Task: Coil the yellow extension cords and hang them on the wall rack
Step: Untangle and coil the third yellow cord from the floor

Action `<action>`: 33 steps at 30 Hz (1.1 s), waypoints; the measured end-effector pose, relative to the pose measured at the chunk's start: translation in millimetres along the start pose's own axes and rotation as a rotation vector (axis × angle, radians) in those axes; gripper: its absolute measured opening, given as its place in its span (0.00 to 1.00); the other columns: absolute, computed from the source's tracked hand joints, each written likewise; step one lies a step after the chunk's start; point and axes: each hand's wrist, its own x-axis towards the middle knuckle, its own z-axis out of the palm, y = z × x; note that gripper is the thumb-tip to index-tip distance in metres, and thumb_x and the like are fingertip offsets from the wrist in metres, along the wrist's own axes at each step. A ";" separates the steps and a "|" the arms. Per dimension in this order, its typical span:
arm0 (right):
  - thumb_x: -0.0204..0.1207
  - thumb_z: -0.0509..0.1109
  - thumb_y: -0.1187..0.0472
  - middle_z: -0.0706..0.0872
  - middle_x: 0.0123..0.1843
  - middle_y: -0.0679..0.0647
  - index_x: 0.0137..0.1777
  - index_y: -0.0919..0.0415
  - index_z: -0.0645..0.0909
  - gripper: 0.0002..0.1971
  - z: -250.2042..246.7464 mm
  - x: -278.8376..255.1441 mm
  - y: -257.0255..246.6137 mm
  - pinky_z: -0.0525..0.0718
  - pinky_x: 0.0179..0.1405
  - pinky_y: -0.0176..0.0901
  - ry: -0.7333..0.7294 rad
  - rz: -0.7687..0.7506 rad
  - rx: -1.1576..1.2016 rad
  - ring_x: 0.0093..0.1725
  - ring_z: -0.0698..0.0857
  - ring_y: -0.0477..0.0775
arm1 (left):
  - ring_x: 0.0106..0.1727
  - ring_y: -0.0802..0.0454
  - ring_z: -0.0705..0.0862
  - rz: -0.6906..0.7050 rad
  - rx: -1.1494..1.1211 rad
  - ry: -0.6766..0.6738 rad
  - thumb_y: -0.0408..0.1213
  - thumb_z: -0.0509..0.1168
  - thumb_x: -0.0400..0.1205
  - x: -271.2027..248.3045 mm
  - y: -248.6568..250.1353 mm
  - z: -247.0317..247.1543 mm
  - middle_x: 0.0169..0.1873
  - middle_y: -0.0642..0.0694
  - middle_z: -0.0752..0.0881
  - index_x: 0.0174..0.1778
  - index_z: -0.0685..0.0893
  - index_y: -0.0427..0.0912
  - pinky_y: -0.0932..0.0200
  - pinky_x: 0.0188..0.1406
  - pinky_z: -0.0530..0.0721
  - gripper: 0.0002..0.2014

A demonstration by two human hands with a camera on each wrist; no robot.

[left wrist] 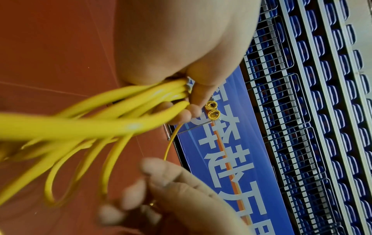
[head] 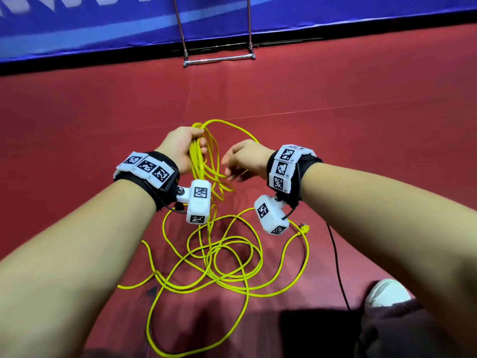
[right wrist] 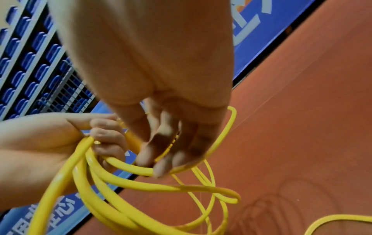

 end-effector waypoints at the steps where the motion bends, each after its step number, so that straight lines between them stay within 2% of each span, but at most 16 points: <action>1: 0.76 0.62 0.72 0.85 0.34 0.57 0.44 0.59 0.79 0.09 -2.1 3.4 1.1 0.82 0.28 0.42 0.195 -0.060 -0.066 0.29 0.86 0.56 | 0.18 0.52 0.70 0.002 0.017 -0.010 0.35 0.58 0.85 -1.4 0.8 -1.1 0.18 0.49 0.71 0.35 0.73 0.46 0.58 0.32 0.67 0.12; 2: 0.74 0.63 0.70 0.85 0.36 0.55 0.46 0.57 0.79 0.08 -5.8 7.4 2.4 0.82 0.28 0.44 0.374 -0.120 -0.152 0.32 0.86 0.57 | 0.17 0.52 0.68 0.003 0.044 -0.019 0.35 0.59 0.85 -3.1 1.0 -1.8 0.18 0.49 0.69 0.35 0.72 0.46 0.58 0.31 0.66 0.12; 3: 0.73 0.65 0.67 0.85 0.42 0.54 0.52 0.55 0.79 0.11 -11.5 10.0 2.8 0.84 0.34 0.47 0.505 -0.161 -0.249 0.38 0.86 0.58 | 0.17 0.52 0.67 0.003 0.086 -0.030 0.35 0.61 0.84 -5.9 1.3 -1.9 0.17 0.50 0.68 0.35 0.73 0.46 0.59 0.30 0.66 0.11; 5: 0.74 0.67 0.62 0.80 0.59 0.58 0.69 0.51 0.73 0.23 -24.7 13.5 4.3 0.80 0.48 0.46 0.574 -0.158 -0.438 0.50 0.84 0.62 | 0.15 0.54 0.66 0.007 0.190 -0.055 0.35 0.63 0.84 -11.2 1.0 -1.7 0.15 0.51 0.67 0.36 0.75 0.46 0.64 0.25 0.68 0.10; 8: 0.77 0.70 0.58 0.72 0.72 0.63 0.82 0.47 0.61 0.35 -35.4 15.4 12.7 0.79 0.61 0.51 0.510 -0.067 -0.639 0.63 0.81 0.68 | 0.14 0.56 0.65 0.034 0.322 -0.100 0.34 0.66 0.83 -18.2 0.5 -0.9 0.13 0.52 0.67 0.34 0.77 0.45 0.69 0.16 0.64 0.11; 11: 0.79 0.70 0.58 0.75 0.72 0.68 0.84 0.52 0.58 0.36 -31.1 22.3 27.9 0.77 0.64 0.51 0.376 -0.041 -0.666 0.68 0.78 0.69 | 0.16 0.54 0.66 0.072 0.389 -0.178 0.34 0.68 0.81 -20.0 0.2 -0.9 0.15 0.50 0.68 0.33 0.75 0.45 0.67 0.17 0.62 0.12; 13: 0.77 0.68 0.57 0.78 0.68 0.68 0.78 0.55 0.66 0.29 -28.8 27.5 32.2 0.78 0.59 0.50 0.335 -0.053 -0.688 0.65 0.80 0.69 | 0.17 0.54 0.67 0.080 0.400 -0.223 0.34 0.69 0.81 -20.3 0.1 1.0 0.16 0.49 0.69 0.36 0.75 0.45 0.65 0.19 0.63 0.10; 15: 0.73 0.71 0.53 0.80 0.64 0.66 0.66 0.55 0.76 0.21 -32.2 26.8 29.7 0.79 0.55 0.48 0.334 -0.046 -0.765 0.61 0.81 0.67 | 0.17 0.56 0.68 0.086 0.425 -0.229 0.33 0.70 0.80 -21.8 0.0 3.9 0.18 0.49 0.70 0.38 0.77 0.45 0.66 0.18 0.65 0.08; 17: 0.70 0.74 0.49 0.76 0.65 0.63 0.61 0.54 0.80 0.21 -39.0 23.5 25.8 0.80 0.61 0.50 0.350 -0.020 -0.858 0.61 0.79 0.66 | 0.16 0.59 0.68 0.090 0.456 -0.221 0.31 0.70 0.79 -24.4 -0.4 6.6 0.18 0.50 0.71 0.36 0.78 0.45 0.68 0.15 0.65 0.09; 18: 0.68 0.76 0.49 0.74 0.67 0.63 0.64 0.52 0.80 0.25 -41.2 22.2 24.1 0.80 0.65 0.52 0.368 -0.043 -0.866 0.63 0.78 0.66 | 0.16 0.59 0.67 0.094 0.477 -0.225 0.29 0.69 0.79 -25.6 -0.8 7.3 0.17 0.51 0.71 0.36 0.78 0.44 0.69 0.13 0.63 0.10; 20: 0.62 0.79 0.51 0.69 0.75 0.61 0.76 0.49 0.71 0.40 -40.0 18.0 18.5 0.76 0.71 0.55 0.360 -0.196 -0.802 0.71 0.74 0.65 | 0.15 0.59 0.65 0.106 0.540 -0.247 0.27 0.69 0.78 -28.8 -2.0 9.3 0.16 0.51 0.71 0.34 0.77 0.43 0.69 0.13 0.60 0.11; 22: 0.60 0.81 0.55 0.68 0.79 0.61 0.83 0.50 0.64 0.49 -32.8 17.3 12.4 0.72 0.75 0.51 0.234 -0.358 -0.727 0.77 0.70 0.61 | 0.15 0.57 0.63 0.122 0.642 -0.265 0.26 0.69 0.76 -32.7 -2.9 11.7 0.15 0.50 0.69 0.33 0.77 0.43 0.68 0.14 0.58 0.11; 24: 0.62 0.81 0.53 0.80 0.70 0.58 0.75 0.52 0.74 0.38 -25.8 17.0 9.4 0.76 0.68 0.46 0.125 -0.408 -0.630 0.69 0.78 0.55 | 0.16 0.55 0.62 0.145 0.723 -0.265 0.26 0.71 0.73 -34.6 -2.9 12.9 0.15 0.49 0.68 0.30 0.79 0.43 0.67 0.16 0.57 0.11; 26: 0.66 0.80 0.53 0.87 0.53 0.56 0.58 0.56 0.82 0.21 -21.1 14.0 8.6 0.81 0.52 0.47 0.126 -0.404 -0.525 0.53 0.84 0.56 | 0.16 0.55 0.63 0.157 0.736 -0.250 0.27 0.72 0.73 -34.1 -2.6 12.5 0.15 0.49 0.68 0.30 0.78 0.42 0.67 0.16 0.58 0.12; 30: 0.73 0.75 0.54 0.84 0.40 0.51 0.46 0.55 0.74 0.12 -15.8 9.1 7.3 0.79 0.35 0.46 0.187 -0.359 -0.520 0.41 0.85 0.57 | 0.15 0.52 0.68 0.135 0.712 -0.242 0.30 0.73 0.77 -30.1 -1.6 4.8 0.15 0.48 0.69 0.36 0.77 0.40 0.66 0.18 0.65 0.10; 33: 0.77 0.71 0.54 0.82 0.41 0.51 0.47 0.56 0.72 0.10 -15.9 8.9 6.3 0.76 0.35 0.43 0.235 -0.356 -0.440 0.40 0.82 0.55 | 0.16 0.53 0.70 0.095 0.641 -0.286 0.34 0.71 0.80 -29.8 0.9 -0.5 0.16 0.49 0.68 0.36 0.75 0.42 0.65 0.18 0.68 0.11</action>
